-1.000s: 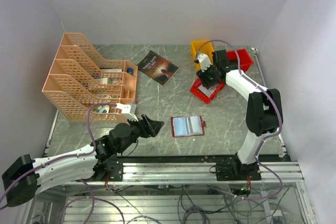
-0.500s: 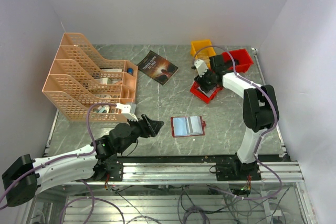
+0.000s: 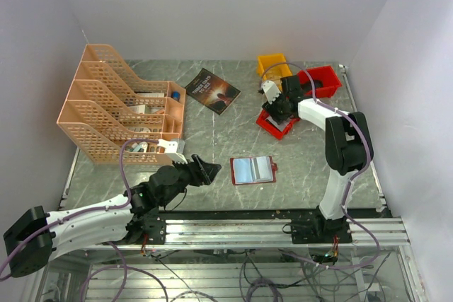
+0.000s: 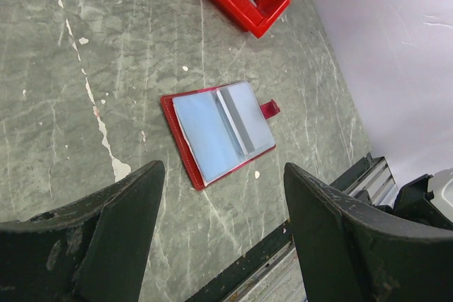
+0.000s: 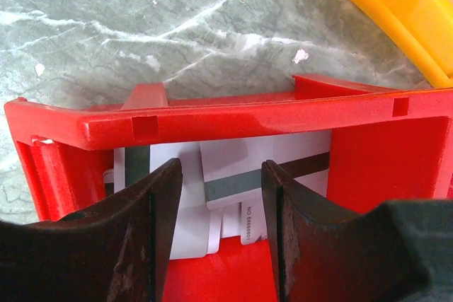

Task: Put the credit cards into the card holder
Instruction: Pick up the credit card from the storage box, then adjust the credit card.

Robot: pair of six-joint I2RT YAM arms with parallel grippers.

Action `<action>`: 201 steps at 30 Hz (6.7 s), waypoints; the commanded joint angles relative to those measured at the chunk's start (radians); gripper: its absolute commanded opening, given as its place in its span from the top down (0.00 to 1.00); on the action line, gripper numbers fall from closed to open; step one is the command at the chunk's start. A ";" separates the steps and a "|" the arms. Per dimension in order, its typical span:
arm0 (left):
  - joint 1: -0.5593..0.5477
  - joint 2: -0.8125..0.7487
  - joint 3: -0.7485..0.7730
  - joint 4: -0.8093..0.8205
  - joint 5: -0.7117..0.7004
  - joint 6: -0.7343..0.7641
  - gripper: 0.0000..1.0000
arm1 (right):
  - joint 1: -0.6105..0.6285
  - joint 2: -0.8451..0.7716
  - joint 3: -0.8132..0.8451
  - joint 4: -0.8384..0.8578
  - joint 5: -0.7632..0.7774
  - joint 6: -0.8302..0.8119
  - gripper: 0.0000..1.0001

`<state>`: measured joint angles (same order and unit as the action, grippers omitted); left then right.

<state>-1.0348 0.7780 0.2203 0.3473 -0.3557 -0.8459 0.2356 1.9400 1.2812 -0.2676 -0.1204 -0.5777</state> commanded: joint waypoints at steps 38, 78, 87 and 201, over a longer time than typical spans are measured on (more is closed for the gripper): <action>0.005 0.009 -0.009 0.064 -0.006 -0.008 0.21 | 0.002 0.010 -0.026 0.078 0.077 -0.011 0.52; 0.005 0.028 -0.004 0.078 0.000 -0.009 0.21 | 0.021 -0.138 -0.154 0.271 0.200 -0.097 0.64; 0.005 0.025 -0.007 0.079 -0.002 -0.012 0.21 | 0.020 -0.163 -0.151 0.296 0.237 -0.088 0.70; -0.200 0.430 0.361 0.177 0.285 0.890 0.47 | 0.109 -0.510 -0.254 -0.912 -0.933 -1.194 1.00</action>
<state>-1.2289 1.1740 0.5236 0.4904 0.0006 0.0380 0.3435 1.4353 1.0103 -1.2148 -1.0611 -1.8175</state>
